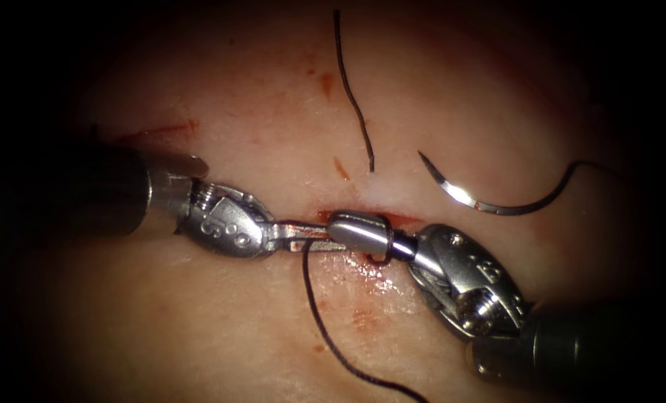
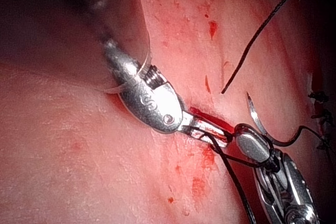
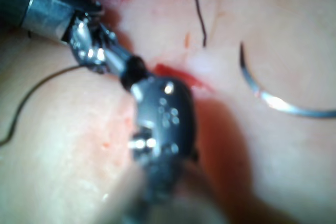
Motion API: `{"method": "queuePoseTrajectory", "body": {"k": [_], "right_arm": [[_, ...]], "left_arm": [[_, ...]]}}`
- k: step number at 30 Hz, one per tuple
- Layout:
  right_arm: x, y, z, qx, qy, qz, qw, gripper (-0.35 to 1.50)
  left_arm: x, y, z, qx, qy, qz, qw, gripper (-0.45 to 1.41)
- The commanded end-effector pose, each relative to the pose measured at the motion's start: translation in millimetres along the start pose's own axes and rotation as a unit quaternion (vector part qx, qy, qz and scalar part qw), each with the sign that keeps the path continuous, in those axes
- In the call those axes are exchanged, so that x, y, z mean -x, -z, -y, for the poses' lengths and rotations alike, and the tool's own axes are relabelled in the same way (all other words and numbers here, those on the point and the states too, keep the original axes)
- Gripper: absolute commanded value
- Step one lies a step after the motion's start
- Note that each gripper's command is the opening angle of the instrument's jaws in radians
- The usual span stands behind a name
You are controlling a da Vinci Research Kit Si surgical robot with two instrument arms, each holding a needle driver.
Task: Wound Closure
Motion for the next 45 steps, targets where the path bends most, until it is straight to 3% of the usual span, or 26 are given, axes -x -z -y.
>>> {"method": "queuePoseTrajectory", "body": {"k": [1, 6, 7, 11, 14, 22, 29, 30, 31, 33, 35, 40, 45], "right_arm": [[0.6, -0.5, 0.1, 0.000, -0.002, -0.003, 1.000, -0.35], [0.6, -0.9, -0.1, 0.010, -0.001, -0.010, 1.000, -0.35], [0.6, -1.0, -0.1, 0.013, 0.000, -0.010, 1.000, -0.26], [0.8, -1.9, -0.2, 0.041, 0.006, -0.004, 0.999, 0.51], [1.0, -2.4, -0.2, 0.058, 0.010, 0.019, 0.998, 0.89], [1.2, -2.7, 0.2, 0.053, 0.011, 0.030, 0.998, 0.93], [1.1, -2.7, 0.0, 0.056, 0.011, 0.037, 0.998, 0.91], [1.1, -2.8, -0.1, 0.056, 0.011, 0.040, 0.998, 0.91], [1.1, -2.8, -0.1, 0.057, 0.011, 0.044, 0.997, 0.91], [1.1, -2.9, -0.2, 0.059, 0.008, 0.052, 0.997, 0.91], [1.1, -3.0, -0.3, 0.058, 0.011, 0.053, 0.997, 0.89], [1.1, -3.1, -0.3, 0.057, 0.023, 0.066, 0.996, 0.88], [1.1, -3.2, -0.3, 0.057, 0.026, 0.066, 0.996, 0.86]], "left_arm": [[0.6, -0.5, -0.7, 0.002, 0.001, 0.006, 1.000, -0.45], [-0.2, -1.3, -1.6, 0.005, 0.002, 0.019, 1.000, -0.45], [-0.6, -1.5, -1.8, 0.005, 0.003, 0.020, 1.000, -0.45], [-2.2, -2.6, -2.2, 0.004, 0.004, 0.027, 1.000, -0.45], [-3.7, -3.5, -2.5, 0.005, 0.005, 0.032, 0.999, -0.45], [-8.1, -5.2, -1.8, 0.002, 0.007, 0.034, 0.999, -0.45], [-9.3, -5.9, -2.0, -0.002, 0.022, 0.043, 0.999, -0.45], [-9.4, -6.0, -2.0, -0.006, 0.040, 0.048, 0.998, -0.22], [-9.5, -6.1, -2.1, -0.011, 0.064, 0.053, 0.996, 0.17], [-9.5, -6.2, -2.1, -0.027, 0.111, 0.069, 0.991, 0.66], [-9.5, -6.2, -2.1, -0.044, 0.138, 0.091, 0.985, 1.03], [-9.6, -5.9, -2.3, -0.058, 0.173, 0.129, 0.975, 1.24], [-9.8, -6.0, -2.5, -0.070, 0.177, 0.174, 0.966, 1.26]]}}
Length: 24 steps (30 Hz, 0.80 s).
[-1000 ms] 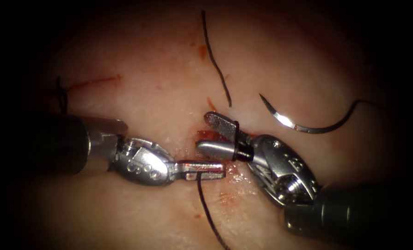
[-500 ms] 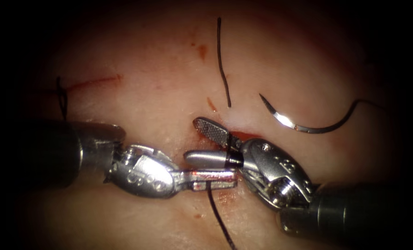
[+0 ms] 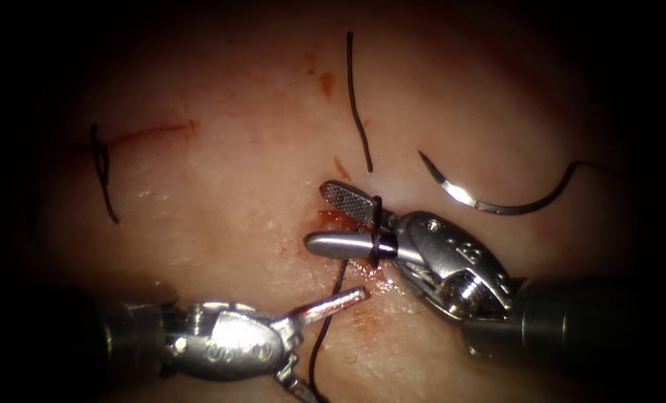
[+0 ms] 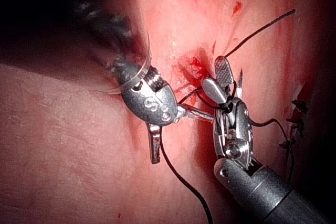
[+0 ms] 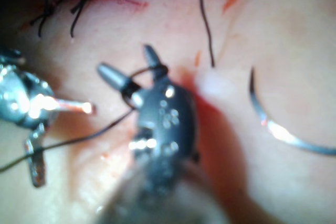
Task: Wound Closure
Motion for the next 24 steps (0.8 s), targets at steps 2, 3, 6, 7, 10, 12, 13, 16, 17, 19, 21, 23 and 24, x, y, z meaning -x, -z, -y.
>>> {"method": "queuePoseTrajectory", "body": {"k": [2, 3, 6, 7, 10, 12, 13, 16, 17, 19, 21, 23, 24], "right_arm": [[0.8, -0.6, 0.1, -0.001, -0.001, 0.000, 1.000, 0.86], [0.8, -0.6, 0.1, -0.001, -0.001, 0.000, 1.000, 0.86], [0.8, -0.6, 0.2, -0.001, -0.001, 0.000, 1.000, 0.86], [0.9, -0.6, 0.2, -0.001, -0.001, 0.000, 1.000, 0.86], [0.9, -0.6, 0.1, -0.001, -0.001, 0.000, 1.000, 0.86], [0.9, -0.6, 0.1, -0.001, -0.001, 0.000, 1.000, 0.84], [0.9, -0.6, 0.1, -0.001, -0.001, 0.000, 1.000, 0.84], [0.9, -0.6, 0.2, -0.001, -0.001, 0.001, 1.000, 0.84], [0.9, -0.6, 0.2, -0.001, -0.001, 0.001, 1.000, 0.84], [0.9, -0.6, 0.2, 0.001, 0.000, 0.005, 1.000, 0.84], [0.9, -0.6, 0.2, 0.005, 0.006, 0.013, 1.000, 0.83], [1.0, -0.6, 0.2, 0.007, 0.015, 0.024, 1.000, 0.83], [1.0, -0.6, 0.2, 0.007, 0.019, 0.027, 0.999, 0.83]], "left_arm": [[0.5, -0.8, -0.7, -0.009, 0.003, 0.007, 1.000, 1.23], [0.4, -0.9, -0.8, -0.013, -0.001, 0.011, 1.000, 1.21], [0.2, -1.0, -1.1, -0.021, -0.011, 0.016, 1.000, 1.09], [0.1, -1.1, -1.3, -0.023, -0.016, 0.018, 0.999, 1.04], [-0.4, -0.9, -2.0, -0.027, -0.038, 0.024, 0.999, 0.57], [-0.9, -0.6, -2.7, -0.029, -0.073, 0.030, 0.996, -0.45], [-1.1, -0.4, -3.0, -0.035, -0.093, 0.037, 0.994, -0.45], [-1.8, 0.0, -3.8, -0.045, -0.124, 0.049, 0.990, -0.45], [-2.0, 0.1, -3.9, -0.045, -0.129, 0.051, 0.989, -0.45], [-2.3, 0.5, -4.1, -0.050, -0.135, 0.055, 0.988, -0.45], [-2.7, 0.8, -4.2, -0.054, -0.138, 0.055, 0.987, -0.45], [-3.0, 1.1, -4.1, -0.053, -0.139, 0.054, 0.987, -0.45], [-3.2, 1.2, -4.1, -0.052, -0.138, 0.053, 0.988, -0.45]]}}
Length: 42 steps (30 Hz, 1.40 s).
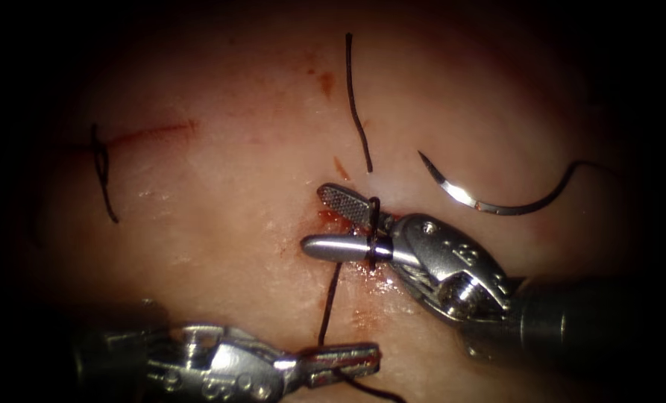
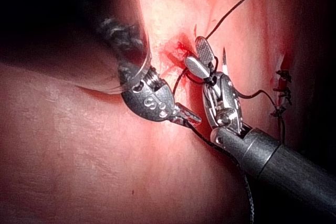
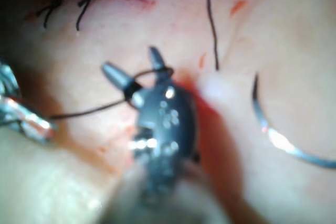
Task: Wound Closure
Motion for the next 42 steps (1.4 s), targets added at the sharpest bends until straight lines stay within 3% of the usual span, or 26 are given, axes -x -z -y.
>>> {"method": "queuePoseTrajectory", "body": {"k": [1, 5, 9, 17, 21, 32, 42], "right_arm": [[0.7, -0.5, 0.1, -0.001, 0.004, 0.005, 1.000, 0.83], [0.9, -0.6, 0.3, -0.005, 0.022, 0.027, 0.999, 0.83], [1.5, -0.8, 0.8, -0.008, 0.059, 0.077, 0.995, 0.76], [2.4, -0.8, 1.3, -0.039, 0.095, 0.131, 0.986, 0.71], [2.6, -0.6, 1.6, -0.062, 0.099, 0.141, 0.983, 0.68], [3.0, -0.4, 2.9, -0.127, 0.103, 0.156, 0.974, 0.62], [3.3, -0.2, 4.3, -0.190, 0.101, 0.137, 0.967, 0.56]], "left_arm": [[0.1, -0.5, -0.4, 0.005, 0.002, -0.006, 1.000, -0.45], [-1.4, -0.1, 0.7, 0.011, 0.010, -0.031, 0.999, -0.45], [-3.5, 0.0, 2.7, 0.023, 0.019, -0.071, 0.997, -0.45], [-4.1, -0.9, 5.5, 0.046, 0.034, -0.131, 0.990, -0.45], [-2.6, -0.9, 7.7, 0.059, 0.034, -0.146, 0.987, -0.45], [5.8, -2.4, 11.9, 0.078, 0.017, -0.186, 0.979, -0.45], [9.3, -4.8, 13.3, 0.100, 0.000, -0.254, 0.962, -0.45]]}}
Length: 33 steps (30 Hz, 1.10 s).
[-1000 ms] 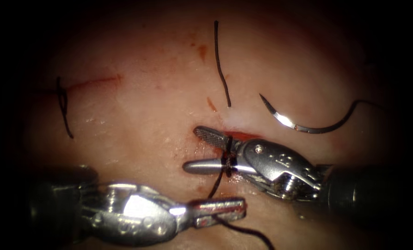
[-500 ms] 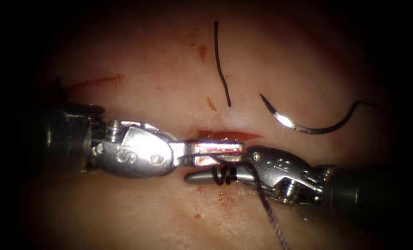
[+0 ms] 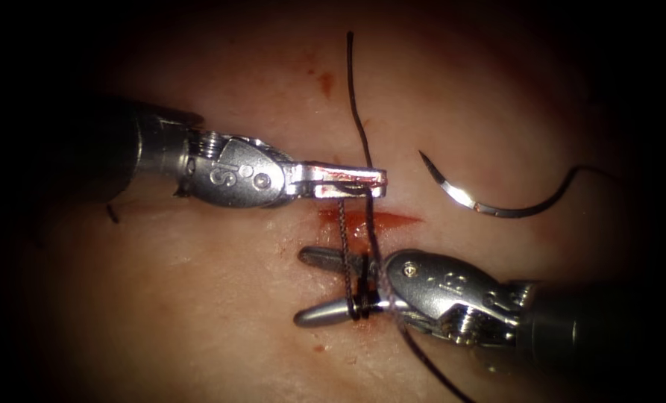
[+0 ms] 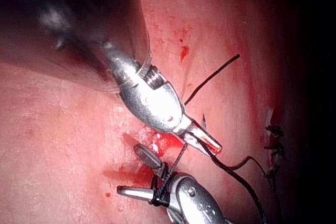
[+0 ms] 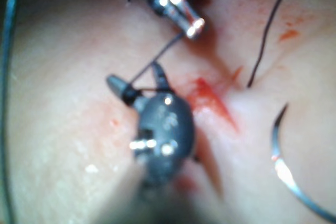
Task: Wound Closure
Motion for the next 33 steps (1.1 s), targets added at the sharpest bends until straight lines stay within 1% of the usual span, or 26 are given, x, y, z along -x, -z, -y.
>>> {"method": "queuePoseTrajectory", "body": {"k": [1, 8, 14, 18, 23, 29, 30, 33], "right_arm": [[0.6, -0.7, 0.2, -0.002, -0.001, -0.008, 1.000, 0.56], [-0.2, 0.7, 0.3, -0.005, -0.001, -0.058, 0.998, 0.51], [-1.0, 1.1, 0.3, -0.011, -0.007, -0.116, 0.993, 0.51], [-1.1, 1.1, 0.3, -0.009, -0.013, -0.132, 0.991, 0.51], [-0.8, 1.0, 0.1, 0.001, -0.019, -0.139, 0.990, 0.49], [-0.7, 1.4, -0.5, 0.019, -0.021, -0.143, 0.989, 0.49], [-0.7, 1.7, -1.0, 0.032, -0.022, -0.147, 0.988, 0.47], [-0.7, 2.0, -1.2, 0.039, -0.022, -0.149, 0.988, 0.47]], "left_arm": [[1.1, -0.5, -0.4, 0.005, 0.001, -0.009, 1.000, -0.45], [3.5, 0.0, -1.6, 0.033, -0.027, -0.037, 0.998, -0.45], [7.1, 0.7, -3.1, 0.054, -0.045, -0.052, 0.996, -0.45], [8.6, 1.3, -3.9, 0.059, -0.052, -0.059, 0.995, -0.45], [8.9, 2.3, -4.8, 0.053, -0.061, -0.057, 0.995, -0.45], [8.2, 3.8, -5.8, 0.043, -0.069, -0.046, 0.996, -0.45], [7.8, 4.4, -6.4, 0.040, -0.071, -0.043, 0.996, -0.45], [7.5, 4.6, -6.9, 0.037, -0.071, -0.040, 0.996, -0.45]]}}
